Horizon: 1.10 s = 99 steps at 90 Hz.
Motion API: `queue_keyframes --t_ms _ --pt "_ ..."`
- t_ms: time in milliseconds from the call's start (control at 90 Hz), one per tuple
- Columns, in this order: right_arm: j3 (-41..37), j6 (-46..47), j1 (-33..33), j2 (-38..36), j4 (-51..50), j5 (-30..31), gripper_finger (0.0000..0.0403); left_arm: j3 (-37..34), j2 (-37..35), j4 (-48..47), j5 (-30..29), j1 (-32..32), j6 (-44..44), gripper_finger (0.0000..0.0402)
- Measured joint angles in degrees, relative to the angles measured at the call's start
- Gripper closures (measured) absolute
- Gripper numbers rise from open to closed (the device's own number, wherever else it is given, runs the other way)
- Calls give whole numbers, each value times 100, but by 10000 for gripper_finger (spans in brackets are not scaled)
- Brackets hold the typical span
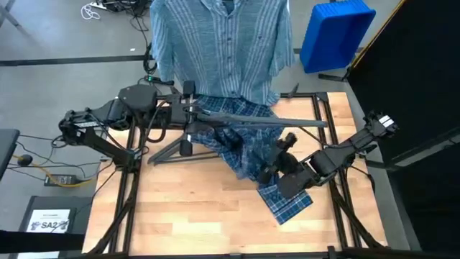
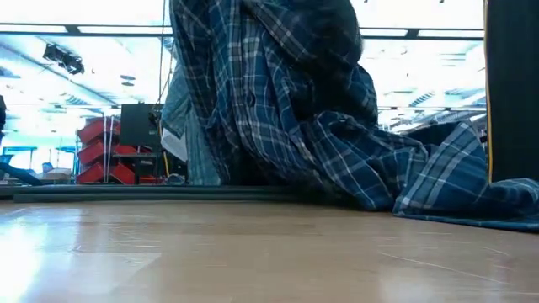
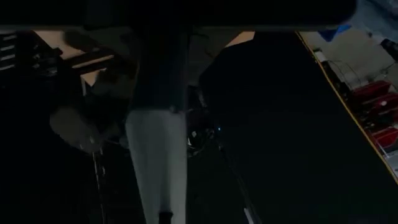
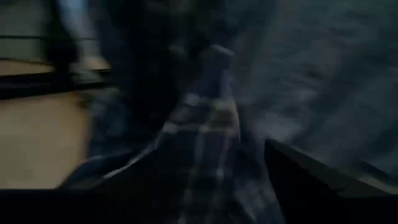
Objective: Hang clothes
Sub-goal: Remove the black hanger from the blue shirt
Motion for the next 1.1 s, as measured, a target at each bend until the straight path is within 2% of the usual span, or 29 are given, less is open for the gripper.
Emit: queue_keyframes --t_ms 100,200,333,456,544,744,911,1033,1100 --pt "0 -788 -5 0 536 -65 213 0 0 -9 -6 2 1 388" --pt "0 -1202 -20 -64 732 -143 216 0 0 -11 -17 2 1 388" --pt "0 -1446 -39 -278 1171 -1108 210 0 0 -13 25 2 33 388" --pt "0 -2207 29 -317 1806 -1720 205 0 -5 -14 29 1 41 388" --pt "-26 -2623 82 -319 2102 -1719 207 0 -12 0 29 2 47 388" --pt "-535 -2615 -85 -516 2267 -1216 222 0 -62 -37 91 0 92 388" --pt "-1614 -2648 -122 -1256 3307 -1245 227 0 -98 -33 91 2 92 388" --pt "-3022 -2585 -465 -2024 4831 -1326 224 0 -96 -69 93 1 113 388" --pt "-3819 -2475 -804 -2350 5902 -1751 220 0 -96 -54 91 2 112 388"
